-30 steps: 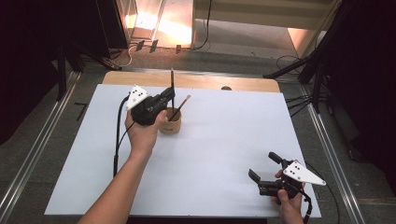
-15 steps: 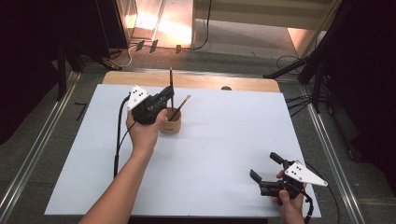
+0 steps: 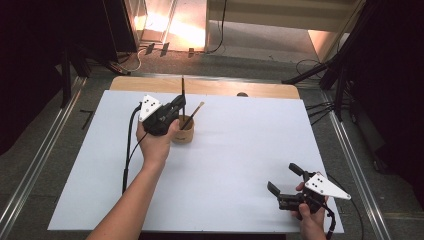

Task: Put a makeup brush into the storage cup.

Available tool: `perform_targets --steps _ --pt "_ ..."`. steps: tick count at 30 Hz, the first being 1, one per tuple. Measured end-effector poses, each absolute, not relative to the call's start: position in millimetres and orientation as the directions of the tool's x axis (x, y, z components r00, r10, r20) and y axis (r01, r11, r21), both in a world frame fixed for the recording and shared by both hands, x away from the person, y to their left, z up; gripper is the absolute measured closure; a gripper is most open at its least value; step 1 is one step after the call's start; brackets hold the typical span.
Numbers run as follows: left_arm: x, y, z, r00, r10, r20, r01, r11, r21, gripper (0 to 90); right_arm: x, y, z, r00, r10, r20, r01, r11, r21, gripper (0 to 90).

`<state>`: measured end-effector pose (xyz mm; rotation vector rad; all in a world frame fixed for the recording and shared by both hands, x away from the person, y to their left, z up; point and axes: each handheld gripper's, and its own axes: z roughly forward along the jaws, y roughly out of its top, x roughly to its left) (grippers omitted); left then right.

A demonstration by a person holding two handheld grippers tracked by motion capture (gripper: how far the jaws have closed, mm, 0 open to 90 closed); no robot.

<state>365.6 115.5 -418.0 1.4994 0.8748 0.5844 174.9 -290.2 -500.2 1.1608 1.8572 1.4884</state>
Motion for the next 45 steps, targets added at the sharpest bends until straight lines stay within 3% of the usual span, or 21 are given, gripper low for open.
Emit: perform_targets --steps 45 --pt "352.2 101.5 -460.1 0.532 0.844 -0.063 0.223 -0.068 0.972 84.4 175.1 -291.0 -500.5 -0.52 0.844 0.128 0.312 0.049 0.949 0.2"
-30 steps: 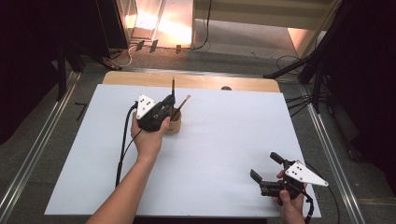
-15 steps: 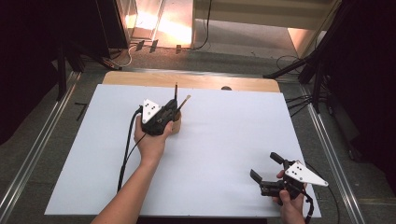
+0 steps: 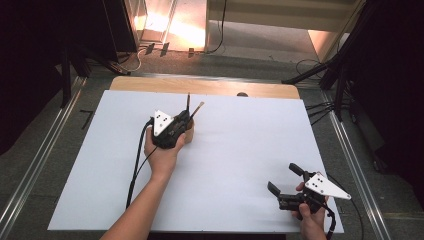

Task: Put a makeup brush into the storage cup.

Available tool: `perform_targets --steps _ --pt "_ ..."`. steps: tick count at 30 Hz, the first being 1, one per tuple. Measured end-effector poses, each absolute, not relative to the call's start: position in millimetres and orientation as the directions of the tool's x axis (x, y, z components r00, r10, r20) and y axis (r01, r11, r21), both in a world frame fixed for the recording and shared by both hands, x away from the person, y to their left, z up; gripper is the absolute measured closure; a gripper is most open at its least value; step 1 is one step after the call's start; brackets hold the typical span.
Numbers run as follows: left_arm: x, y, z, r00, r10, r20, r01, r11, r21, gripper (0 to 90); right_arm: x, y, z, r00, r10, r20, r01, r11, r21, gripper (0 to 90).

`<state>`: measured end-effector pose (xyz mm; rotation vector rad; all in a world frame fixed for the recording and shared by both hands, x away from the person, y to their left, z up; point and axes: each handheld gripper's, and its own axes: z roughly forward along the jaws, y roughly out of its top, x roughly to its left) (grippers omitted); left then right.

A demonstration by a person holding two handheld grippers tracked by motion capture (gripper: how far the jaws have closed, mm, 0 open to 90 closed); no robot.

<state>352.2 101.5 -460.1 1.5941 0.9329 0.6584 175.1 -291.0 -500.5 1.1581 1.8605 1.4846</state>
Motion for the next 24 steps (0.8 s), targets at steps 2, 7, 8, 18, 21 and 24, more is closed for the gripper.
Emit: perform_targets --steps 2,7,8,18,21,24 --pt "352.3 102.1 -460.4 0.526 0.848 -0.058 0.23 -0.076 0.97 83.6 175.0 -290.3 -500.4 -0.52 0.844 0.13 0.314 0.047 0.948 0.2" --pt "350.7 103.7 -460.2 0.548 0.835 -0.048 0.215 -0.085 0.973 73.2 175.4 -290.1 -500.4 -0.524 0.843 0.122 0.309 0.054 0.95 0.2" --pt "350.1 104.2 -459.2 0.552 0.832 -0.053 0.215 -0.08 0.973 71.3 175.3 -290.3 -500.3 -0.523 0.843 0.123 0.31 0.053 0.949 0.2" --pt "344.4 111.5 -447.2 0.607 0.787 -0.114 0.231 -0.038 0.972 51.8 174.9 -290.6 -500.2 -0.519 0.845 0.13 0.313 0.046 0.949 0.2" --pt "343.2 113.0 -443.6 0.621 0.772 -0.134 0.244 -0.028 0.969 37.6 174.7 -290.3 -499.9 -0.52 0.844 0.131 0.312 0.045 0.949 0.2" --pt "341.8 115.6 -441.0 0.648 0.748 -0.145 0.245 -0.025 0.969 23.9 175.0 -290.2 -500.1 -0.518 0.845 0.13 0.312 0.045 0.949 0.2"
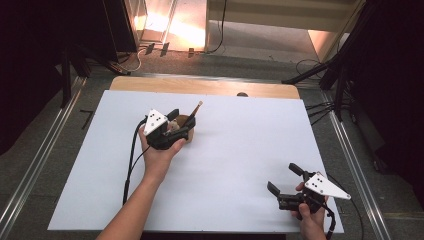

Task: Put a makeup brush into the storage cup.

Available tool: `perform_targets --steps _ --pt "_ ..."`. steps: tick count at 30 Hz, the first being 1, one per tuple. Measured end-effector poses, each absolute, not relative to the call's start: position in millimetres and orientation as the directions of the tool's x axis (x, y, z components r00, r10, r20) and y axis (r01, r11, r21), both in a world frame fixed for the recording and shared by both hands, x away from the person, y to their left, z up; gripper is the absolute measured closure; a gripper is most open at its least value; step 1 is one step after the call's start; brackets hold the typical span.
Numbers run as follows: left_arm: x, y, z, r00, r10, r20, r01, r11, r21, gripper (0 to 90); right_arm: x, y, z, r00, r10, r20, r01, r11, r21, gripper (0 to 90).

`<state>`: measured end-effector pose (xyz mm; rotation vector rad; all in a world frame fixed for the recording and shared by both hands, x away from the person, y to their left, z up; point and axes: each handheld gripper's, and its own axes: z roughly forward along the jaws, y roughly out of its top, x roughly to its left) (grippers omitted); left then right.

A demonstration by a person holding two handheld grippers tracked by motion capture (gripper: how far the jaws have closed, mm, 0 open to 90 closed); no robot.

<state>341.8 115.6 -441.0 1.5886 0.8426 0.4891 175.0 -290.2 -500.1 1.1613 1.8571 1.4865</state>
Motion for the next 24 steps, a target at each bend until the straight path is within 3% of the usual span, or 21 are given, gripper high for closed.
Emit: perform_targets --steps 5,24 --pt "338.5 119.5 -439.4 0.693 0.709 -0.133 0.24 -0.053 0.969 0.7 175.1 -289.9 -499.8 -0.518 0.845 0.13 0.312 0.046 0.949 0.2" --pt "322.9 142.4 -435.1 0.716 0.685 -0.136 0.242 -0.062 0.968 0.0 175.1 -290.0 -499.4 -0.519 0.845 0.127 0.31 0.047 0.95 0.2"
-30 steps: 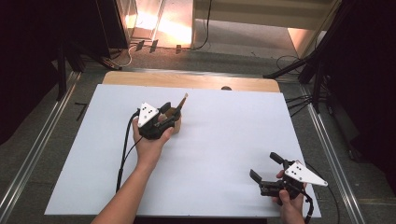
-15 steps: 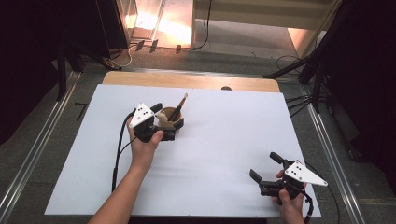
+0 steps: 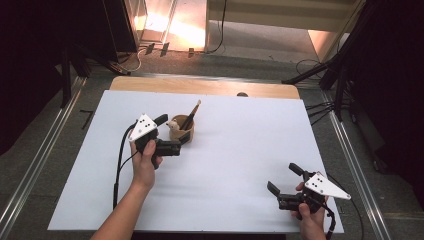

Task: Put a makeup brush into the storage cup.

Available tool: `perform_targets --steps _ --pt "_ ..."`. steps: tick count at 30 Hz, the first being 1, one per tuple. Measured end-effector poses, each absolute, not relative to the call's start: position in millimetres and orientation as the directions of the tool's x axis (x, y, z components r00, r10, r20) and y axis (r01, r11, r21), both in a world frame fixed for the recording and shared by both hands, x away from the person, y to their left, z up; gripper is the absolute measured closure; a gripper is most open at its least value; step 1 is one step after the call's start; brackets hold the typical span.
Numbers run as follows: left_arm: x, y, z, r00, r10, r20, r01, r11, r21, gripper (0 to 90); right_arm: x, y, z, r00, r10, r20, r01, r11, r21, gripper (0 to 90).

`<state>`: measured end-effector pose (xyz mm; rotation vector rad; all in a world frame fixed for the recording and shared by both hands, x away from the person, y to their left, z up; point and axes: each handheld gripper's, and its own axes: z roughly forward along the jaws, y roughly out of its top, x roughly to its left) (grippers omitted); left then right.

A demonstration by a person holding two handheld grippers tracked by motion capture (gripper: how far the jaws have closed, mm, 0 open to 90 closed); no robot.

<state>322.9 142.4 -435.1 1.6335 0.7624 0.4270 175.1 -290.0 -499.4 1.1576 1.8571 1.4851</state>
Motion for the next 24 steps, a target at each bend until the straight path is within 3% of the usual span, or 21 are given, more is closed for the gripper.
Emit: perform_targets --steps 24 --pt "299.0 174.8 -442.5 0.722 0.682 -0.113 0.227 -0.079 0.971 0.0 175.7 -289.5 -499.7 -0.515 0.847 0.13 0.311 0.043 0.949 0.2"
